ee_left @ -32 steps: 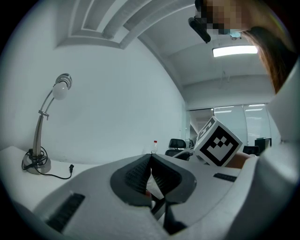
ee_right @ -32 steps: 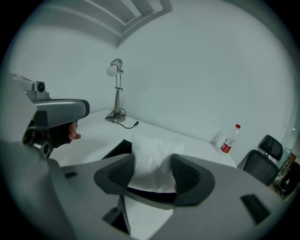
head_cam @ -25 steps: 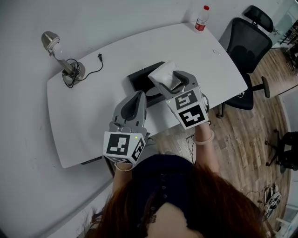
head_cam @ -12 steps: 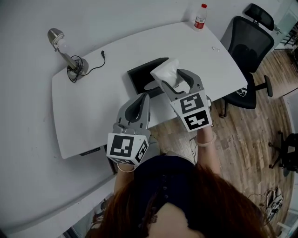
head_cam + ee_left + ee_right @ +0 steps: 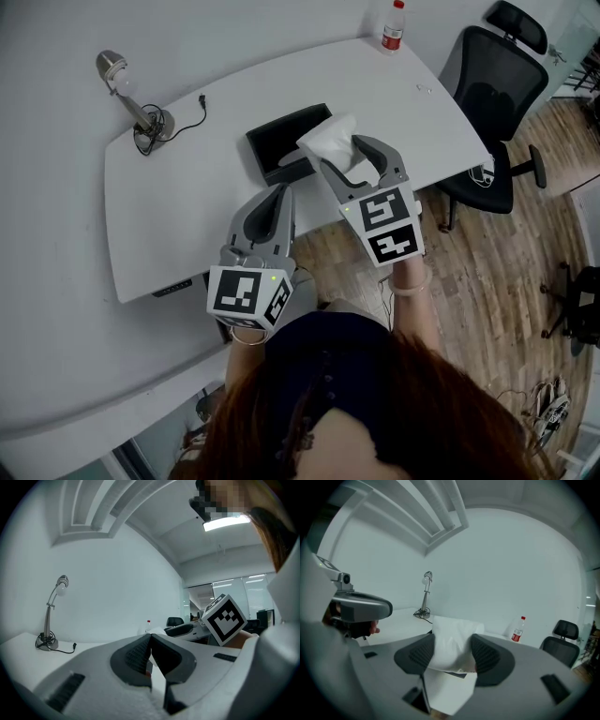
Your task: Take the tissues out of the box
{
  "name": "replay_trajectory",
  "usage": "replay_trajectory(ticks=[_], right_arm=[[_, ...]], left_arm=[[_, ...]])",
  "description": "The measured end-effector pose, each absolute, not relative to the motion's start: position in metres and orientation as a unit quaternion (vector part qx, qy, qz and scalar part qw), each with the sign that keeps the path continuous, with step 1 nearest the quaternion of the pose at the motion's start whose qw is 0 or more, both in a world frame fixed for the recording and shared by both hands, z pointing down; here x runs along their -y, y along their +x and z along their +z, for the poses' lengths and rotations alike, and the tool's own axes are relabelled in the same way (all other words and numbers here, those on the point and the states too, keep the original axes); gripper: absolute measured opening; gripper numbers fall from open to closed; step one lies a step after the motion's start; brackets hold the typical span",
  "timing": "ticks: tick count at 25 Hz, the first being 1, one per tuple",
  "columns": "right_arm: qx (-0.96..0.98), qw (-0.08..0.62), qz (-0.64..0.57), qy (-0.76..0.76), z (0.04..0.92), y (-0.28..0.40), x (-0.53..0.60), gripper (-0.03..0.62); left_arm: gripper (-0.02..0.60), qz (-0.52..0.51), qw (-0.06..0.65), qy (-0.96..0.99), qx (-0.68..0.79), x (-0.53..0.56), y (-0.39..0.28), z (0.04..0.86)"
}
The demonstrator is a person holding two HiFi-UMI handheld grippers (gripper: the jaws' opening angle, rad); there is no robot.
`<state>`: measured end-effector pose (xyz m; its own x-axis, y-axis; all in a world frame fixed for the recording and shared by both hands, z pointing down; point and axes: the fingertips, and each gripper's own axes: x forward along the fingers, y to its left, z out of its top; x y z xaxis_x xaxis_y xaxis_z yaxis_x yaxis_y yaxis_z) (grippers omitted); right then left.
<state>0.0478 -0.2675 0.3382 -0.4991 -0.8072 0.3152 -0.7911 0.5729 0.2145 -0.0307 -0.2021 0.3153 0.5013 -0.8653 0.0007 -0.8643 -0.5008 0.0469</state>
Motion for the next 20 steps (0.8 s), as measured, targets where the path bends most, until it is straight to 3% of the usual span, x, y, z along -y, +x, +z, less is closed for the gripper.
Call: replay_trajectory(ticks=[20], right_arm=[[0.881, 0.165, -0.038, 0.442, 0.327, 0.058, 0.213, 0.264]], left_arm=[[0.021, -0.013, 0.013, 0.847, 0.531, 0.154, -0.022, 0.304]])
